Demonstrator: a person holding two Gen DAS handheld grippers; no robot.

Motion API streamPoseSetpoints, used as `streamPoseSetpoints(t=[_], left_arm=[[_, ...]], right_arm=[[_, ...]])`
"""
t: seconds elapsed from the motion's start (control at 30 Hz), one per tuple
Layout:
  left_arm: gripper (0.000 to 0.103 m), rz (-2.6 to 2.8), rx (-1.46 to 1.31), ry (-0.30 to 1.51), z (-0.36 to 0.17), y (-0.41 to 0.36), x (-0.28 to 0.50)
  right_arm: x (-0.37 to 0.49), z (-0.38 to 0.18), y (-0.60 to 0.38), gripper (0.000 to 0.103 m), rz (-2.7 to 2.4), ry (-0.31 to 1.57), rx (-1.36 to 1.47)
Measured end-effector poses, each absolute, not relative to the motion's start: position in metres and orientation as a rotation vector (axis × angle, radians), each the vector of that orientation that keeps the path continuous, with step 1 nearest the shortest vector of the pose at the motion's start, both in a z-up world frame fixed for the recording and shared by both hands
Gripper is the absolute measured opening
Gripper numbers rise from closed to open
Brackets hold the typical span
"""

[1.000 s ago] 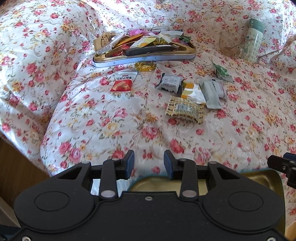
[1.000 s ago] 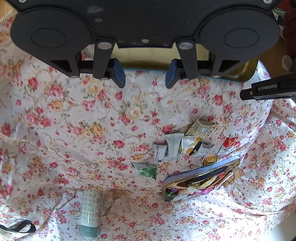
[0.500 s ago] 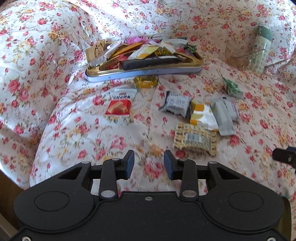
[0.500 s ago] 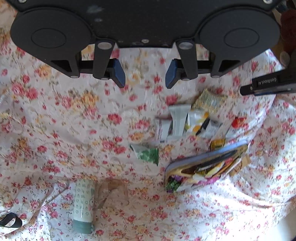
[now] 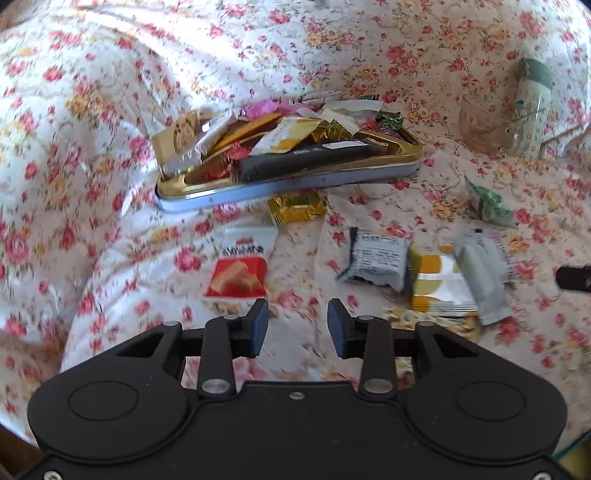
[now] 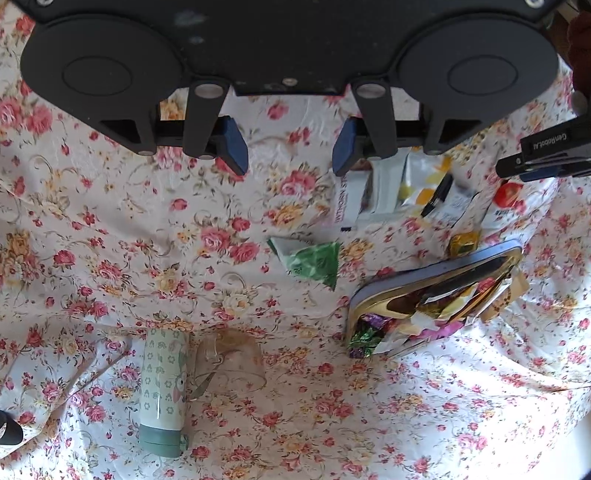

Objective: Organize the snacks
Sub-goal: 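Grasp the red-white hawthorn pack with the left tool while the right tool grasps the green packet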

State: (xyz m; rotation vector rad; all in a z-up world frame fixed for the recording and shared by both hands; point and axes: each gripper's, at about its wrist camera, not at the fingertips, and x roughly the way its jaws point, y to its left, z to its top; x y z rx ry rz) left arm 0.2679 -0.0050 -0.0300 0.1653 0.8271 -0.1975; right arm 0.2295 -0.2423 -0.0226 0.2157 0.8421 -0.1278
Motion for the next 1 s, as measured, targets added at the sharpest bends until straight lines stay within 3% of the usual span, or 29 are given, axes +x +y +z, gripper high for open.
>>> streamPoseSetpoints(t=[0.33,0.4,0.63,1.0], left_arm=[[0.048,-0.174,0.203,0.758,-0.047,0.012,0.305],[0.054,-0.168,0.207,0.739,-0.050,0.014,0.309],[0.061,-0.163,0.199,0.658,-0.063,0.020,0.311],[0.062,-0.182,0.117,0.642,-0.067,0.032,0.310]], right_arm=[[0.250,-0.036,-0.250,0.056,-0.136,0.819,0.207],[0.254,-0.038,-0.250,0.057,-0.139,0.816,0.204],[0.269,-0.037,-0.249,0.059,-0.144,0.790,0.185],[0.317,-0.037,-0.240,0.066,-0.165,0.726,0.150]])
